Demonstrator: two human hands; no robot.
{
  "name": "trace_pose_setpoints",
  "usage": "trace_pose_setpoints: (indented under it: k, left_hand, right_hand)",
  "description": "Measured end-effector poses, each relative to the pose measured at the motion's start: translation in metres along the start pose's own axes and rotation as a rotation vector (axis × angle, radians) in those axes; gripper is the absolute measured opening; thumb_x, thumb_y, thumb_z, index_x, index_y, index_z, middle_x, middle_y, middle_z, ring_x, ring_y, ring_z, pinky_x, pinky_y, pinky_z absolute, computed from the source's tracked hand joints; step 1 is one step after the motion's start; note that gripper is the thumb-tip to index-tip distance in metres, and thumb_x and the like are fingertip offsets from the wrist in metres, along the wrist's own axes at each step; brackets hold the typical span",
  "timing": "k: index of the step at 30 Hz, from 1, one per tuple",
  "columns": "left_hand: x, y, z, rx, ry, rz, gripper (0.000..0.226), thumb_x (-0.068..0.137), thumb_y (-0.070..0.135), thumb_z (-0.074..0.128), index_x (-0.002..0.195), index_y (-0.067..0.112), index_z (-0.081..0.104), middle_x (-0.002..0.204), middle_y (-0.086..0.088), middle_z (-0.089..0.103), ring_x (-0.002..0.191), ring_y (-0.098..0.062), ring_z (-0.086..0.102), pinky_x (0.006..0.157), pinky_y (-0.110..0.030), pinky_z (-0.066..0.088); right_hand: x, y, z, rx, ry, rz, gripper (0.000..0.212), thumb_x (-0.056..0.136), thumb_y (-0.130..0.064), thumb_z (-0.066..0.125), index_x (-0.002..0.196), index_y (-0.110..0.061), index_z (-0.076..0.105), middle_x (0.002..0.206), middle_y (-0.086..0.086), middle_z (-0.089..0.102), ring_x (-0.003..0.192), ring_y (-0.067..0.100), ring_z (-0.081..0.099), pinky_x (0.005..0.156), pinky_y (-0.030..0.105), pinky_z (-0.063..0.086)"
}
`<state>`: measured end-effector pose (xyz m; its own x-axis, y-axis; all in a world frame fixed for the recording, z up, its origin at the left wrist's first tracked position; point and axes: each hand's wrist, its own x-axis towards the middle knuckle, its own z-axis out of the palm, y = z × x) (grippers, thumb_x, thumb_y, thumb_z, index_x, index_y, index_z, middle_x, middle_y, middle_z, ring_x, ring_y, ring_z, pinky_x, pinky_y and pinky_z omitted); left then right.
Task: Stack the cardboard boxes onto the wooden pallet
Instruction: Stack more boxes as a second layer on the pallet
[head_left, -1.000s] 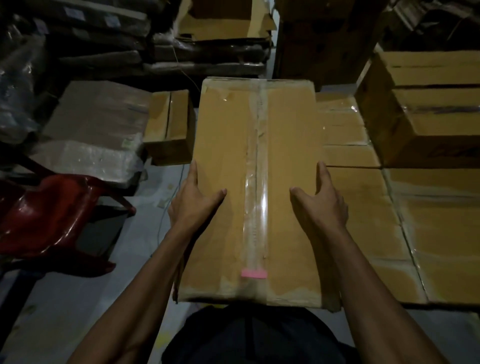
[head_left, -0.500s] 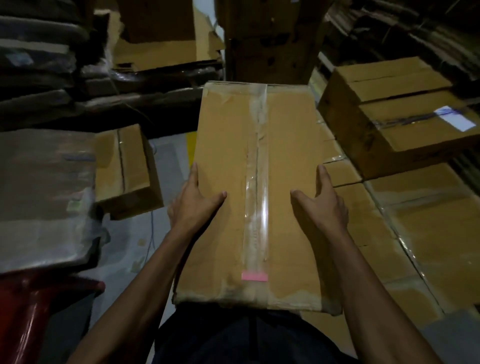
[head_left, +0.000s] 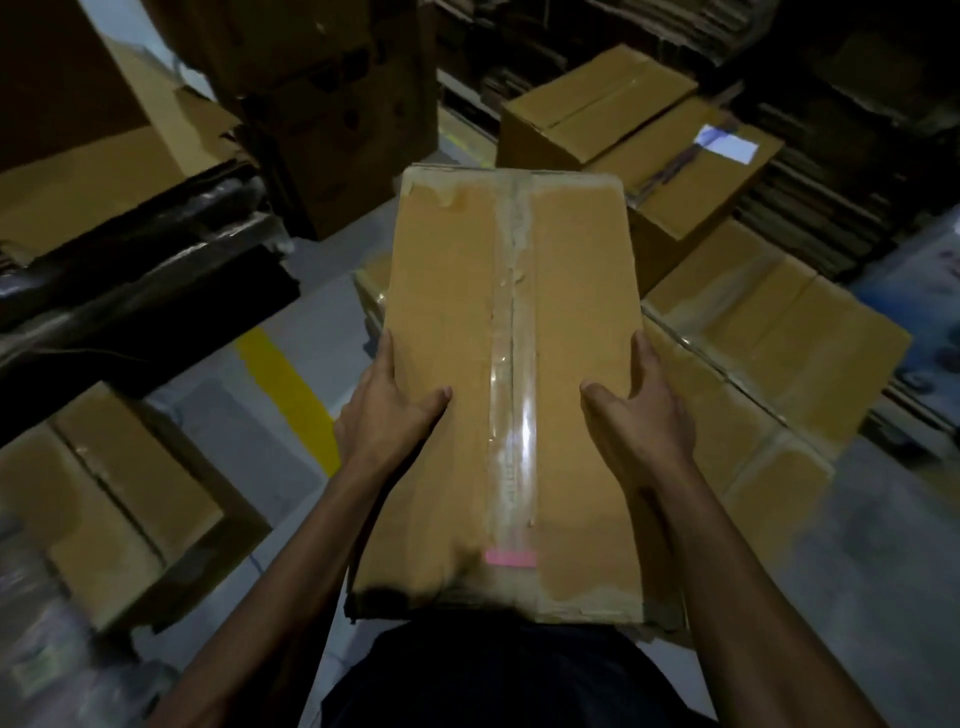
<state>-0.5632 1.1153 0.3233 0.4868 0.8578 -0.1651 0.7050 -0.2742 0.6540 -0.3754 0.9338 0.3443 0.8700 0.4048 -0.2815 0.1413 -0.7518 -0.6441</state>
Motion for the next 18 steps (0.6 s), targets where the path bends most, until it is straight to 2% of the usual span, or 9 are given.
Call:
trace_pose_setpoints:
  k: [3, 7, 14, 18]
  left_hand:
    - [0.023, 0.010, 0.005, 0.009, -0.043, 0.037, 0.097, 0.080, 0.062, 0.063, 0.155, 0.041, 0.005, 0.151, 0.004, 0.044, 0.129, -0.030, 0.050, 0.098, -0.045, 0.047]
    - [0.056, 0.025, 0.018, 0.014, -0.112, 0.042, 0.103, 0.070, 0.073, 0.055, 0.154, 0.045, 0.002, 0.152, 0.006, 0.043, 0.130, -0.029, 0.051, 0.100, -0.051, 0.046]
    - [0.110, 0.064, 0.046, 0.083, -0.160, 0.094, 0.101, 0.081, 0.064, 0.062, 0.156, 0.038, 0.000, 0.157, 0.004, 0.034, 0.134, -0.033, 0.045, 0.103, -0.051, 0.043]
    - [0.132, 0.090, 0.057, 0.089, -0.196, 0.171, 0.099, 0.083, 0.059, 0.065, 0.157, 0.038, 0.002, 0.158, 0.005, 0.034, 0.137, -0.030, 0.042, 0.103, -0.047, 0.039]
  right_hand:
    - [0.010, 0.001, -0.002, 0.004, 0.039, 0.043, 0.088, 0.088, -0.055, 0.064, 0.157, -0.047, 0.010, 0.154, 0.004, 0.044, 0.137, 0.034, 0.041, 0.108, 0.046, 0.034]
    - [0.033, 0.003, -0.006, 0.007, 0.069, 0.096, 0.088, 0.088, -0.057, 0.062, 0.158, -0.046, 0.009, 0.152, 0.004, 0.046, 0.136, 0.034, 0.043, 0.108, 0.045, 0.034]
    - [0.076, 0.004, -0.020, 0.025, 0.125, 0.166, 0.089, 0.089, -0.056, 0.063, 0.158, -0.045, 0.008, 0.154, 0.004, 0.044, 0.137, 0.035, 0.043, 0.108, 0.045, 0.035]
    - [0.085, 0.006, -0.030, 0.064, 0.188, 0.229, 0.087, 0.091, -0.055, 0.062, 0.158, -0.045, 0.008, 0.153, 0.006, 0.046, 0.136, 0.034, 0.044, 0.106, 0.045, 0.037]
